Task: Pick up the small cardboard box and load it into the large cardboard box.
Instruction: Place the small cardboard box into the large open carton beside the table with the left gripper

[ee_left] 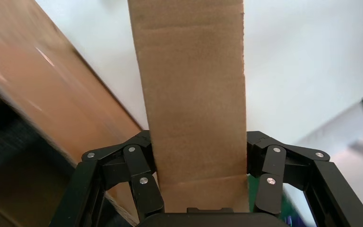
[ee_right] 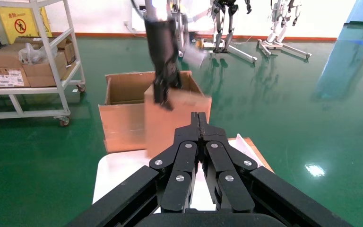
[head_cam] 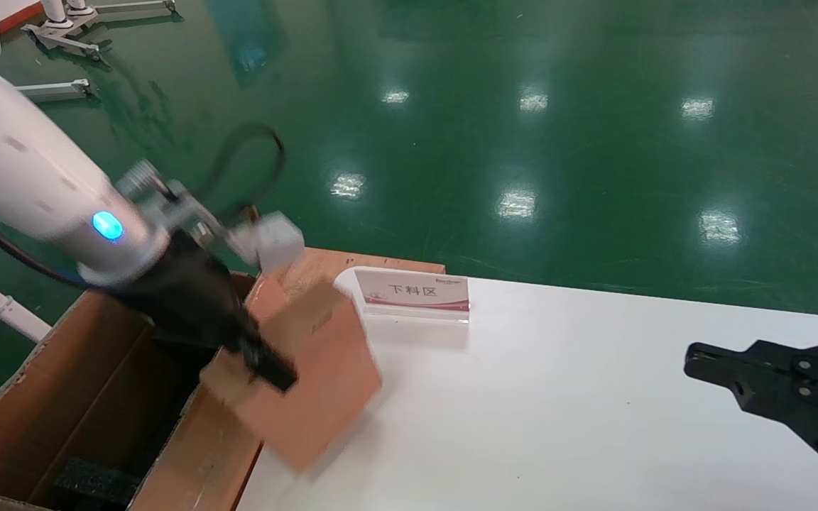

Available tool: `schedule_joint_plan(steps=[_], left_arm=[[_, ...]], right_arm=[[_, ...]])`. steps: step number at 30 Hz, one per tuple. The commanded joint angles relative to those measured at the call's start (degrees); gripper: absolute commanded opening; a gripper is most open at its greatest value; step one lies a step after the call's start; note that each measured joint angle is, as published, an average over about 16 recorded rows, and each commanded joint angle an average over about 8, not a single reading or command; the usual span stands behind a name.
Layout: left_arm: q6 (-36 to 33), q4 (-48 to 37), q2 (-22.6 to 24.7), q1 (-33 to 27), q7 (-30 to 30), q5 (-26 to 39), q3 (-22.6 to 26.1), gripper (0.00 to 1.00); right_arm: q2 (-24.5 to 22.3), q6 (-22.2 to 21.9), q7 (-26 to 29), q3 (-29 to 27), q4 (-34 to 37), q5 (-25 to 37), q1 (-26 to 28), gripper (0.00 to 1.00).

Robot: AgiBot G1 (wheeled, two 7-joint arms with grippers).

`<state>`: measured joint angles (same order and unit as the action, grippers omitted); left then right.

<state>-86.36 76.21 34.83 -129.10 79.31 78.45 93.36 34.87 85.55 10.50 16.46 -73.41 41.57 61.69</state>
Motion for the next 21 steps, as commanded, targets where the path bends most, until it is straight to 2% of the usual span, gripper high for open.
schedule_joint_plan(steps=[1,9,15,16,21], left_arm=[[0.3,0.2,-1.4,-1.7,0.0,-0.6,-1.1,0.0],[-0.7,0.6,-7.0,-10.5,-1.2,-1.2,-5.5,0.0],[-3.4,0.3,-8.1,-16.8,-1.5,0.7,-6.0,0.0],[-3.8,0.2,-7.9,-18.0,-1.6,1.3,-5.6,0.0],[-5.4,-0.4,-6.6,-25.0,-2.0,3.9,0.4,0.0]], right_arm=[[0.0,0.0,0.0,0.0,0.0,0.0,0.0,0.0],[0.0,0.0,0.0,0.0,0.0,0.0,0.0,0.0],[0.0,0.0,0.0,0.1,0.0,0.0,0.0,0.0],[0.0,0.0,0.0,0.1,0.0,0.0,0.0,0.07],[0.0,0.0,0.0,0.1,0.0,-0.1,0.0,0.7]])
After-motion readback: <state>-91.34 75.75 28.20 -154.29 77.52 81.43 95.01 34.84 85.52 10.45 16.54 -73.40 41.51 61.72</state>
